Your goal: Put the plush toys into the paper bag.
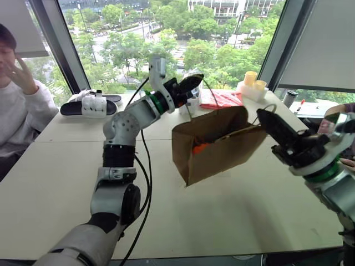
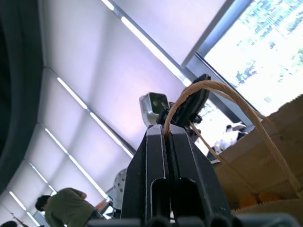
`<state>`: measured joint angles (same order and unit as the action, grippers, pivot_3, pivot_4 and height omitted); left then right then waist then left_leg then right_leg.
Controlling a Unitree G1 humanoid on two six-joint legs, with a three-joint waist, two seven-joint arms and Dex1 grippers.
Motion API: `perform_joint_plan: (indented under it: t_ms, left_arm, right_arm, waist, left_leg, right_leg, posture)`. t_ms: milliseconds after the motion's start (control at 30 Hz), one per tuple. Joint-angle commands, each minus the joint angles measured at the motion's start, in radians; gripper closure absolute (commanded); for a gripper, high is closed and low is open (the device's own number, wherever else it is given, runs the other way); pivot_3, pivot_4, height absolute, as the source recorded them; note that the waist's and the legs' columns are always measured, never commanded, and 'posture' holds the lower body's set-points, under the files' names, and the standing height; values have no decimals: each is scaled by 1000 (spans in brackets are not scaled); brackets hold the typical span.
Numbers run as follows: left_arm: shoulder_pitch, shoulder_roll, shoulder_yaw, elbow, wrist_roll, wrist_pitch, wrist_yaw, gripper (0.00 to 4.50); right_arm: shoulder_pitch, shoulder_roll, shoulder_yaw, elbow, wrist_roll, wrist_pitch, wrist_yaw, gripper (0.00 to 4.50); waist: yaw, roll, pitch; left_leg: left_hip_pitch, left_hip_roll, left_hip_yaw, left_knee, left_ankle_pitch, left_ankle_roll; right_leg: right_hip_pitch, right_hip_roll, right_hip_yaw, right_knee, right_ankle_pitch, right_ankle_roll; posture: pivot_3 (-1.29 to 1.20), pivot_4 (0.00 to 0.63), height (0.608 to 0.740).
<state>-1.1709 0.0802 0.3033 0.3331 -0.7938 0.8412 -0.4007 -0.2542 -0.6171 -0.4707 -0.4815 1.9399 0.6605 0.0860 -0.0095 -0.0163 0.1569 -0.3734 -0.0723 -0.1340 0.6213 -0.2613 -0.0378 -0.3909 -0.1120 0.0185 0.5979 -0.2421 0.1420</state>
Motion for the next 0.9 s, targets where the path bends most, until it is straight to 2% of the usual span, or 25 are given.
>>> perform_joint_plan:
  t_ms: [33, 200, 267, 300, 367, 533, 600, 733, 833, 900]
  left_arm:
    - [45, 2, -19, -11, 33, -29, 17, 4500]
    - [118, -9, -38, -17, 39, -16, 7, 4500]
    - [123, 3, -42, 7, 53, -20, -2, 3943]
    - [122, 9, -42, 20, 56, -25, -10, 3648]
    - [120, 16, -41, 32, 57, -31, -25, 2707]
    - [134, 19, -31, 38, 39, -35, -68, 65]
    - [160, 31, -28, 4, 14, -12, -107, 0]
    - [219, 70, 7, -62, -68, 59, -152, 0]
    - [268, 133, 34, -109, -116, 120, -167, 0]
    - [306, 179, 23, -144, -114, 135, -187, 0]
  right_arm:
    - [-21, -2, 26, 26, 20, -10, -17, 4462]
    - [18, 4, 73, 47, -48, 5, -35, 4462]
    - [27, 12, 86, 60, -82, -3, -52, 4500]
    - [29, 13, 91, 65, -102, -5, -56, 4232]
    - [32, 12, 96, 67, -129, -4, -52, 3583]
    - [69, 8, 83, 30, -127, 8, -20, 1077]
    - [109, -2, 69, -9, -120, 18, 9, 46]
    - [247, 1, 27, -79, -72, 34, 78, 46]
    - [365, -2, 43, -107, -110, 62, 121, 46]
    - [393, -13, 69, -107, -157, 74, 137, 46]
  waist:
    - [-1, 0, 0]
    - [1, 0, 0]
    - [1, 0, 0]
    - [1, 0, 0]
    - [0, 0, 0]
    - [0, 0, 0]
    - [0, 0, 0]
    - [-1, 0, 0]
    - [-4, 0, 0]
    - [-5, 1, 0]
  left_leg:
    - [0, 0, 0, 0, 0, 0]
    - [-1, 0, 0, 1, 0, 0]
    - [-1, 0, 1, 1, 0, 0]
    - [-1, 0, 1, 1, 0, 0]
    - [-1, 0, 1, 1, 0, 0]
    - [-1, 0, 1, 1, 0, 0]
    - [-1, 0, 1, 1, 0, 0]
    - [-1, 0, 0, 0, 0, 0]
    - [0, 0, 0, 1, 0, 0]
    - [0, 0, 1, 1, 0, 0]
  right_leg:
    - [0, 0, 0, 0, 0, 0]
    - [-2, 0, 1, 1, 0, 0]
    - [-2, 0, 1, 1, 0, 0]
    - [-1, 0, 1, 1, 0, 0]
    - [-1, 0, 1, 1, 0, 0]
    - [-1, 0, 1, 1, 0, 0]
    - [-1, 0, 1, 1, 0, 0]
    - [-1, 0, 1, 1, 0, 0]
    - [-1, 0, 1, 1, 0, 0]
    - [-1, 0, 1, 2, 0, 0]
  posture:
    - [0, 150, 740]
    - [0, 150, 740]
    - [0, 150, 740]
    - [0, 150, 740]
    - [0, 150, 740]
    - [0, 150, 740]
    - [0, 150, 740]
    - [0, 150, 740]
    - [0, 150, 740]
    - [0, 150, 740]
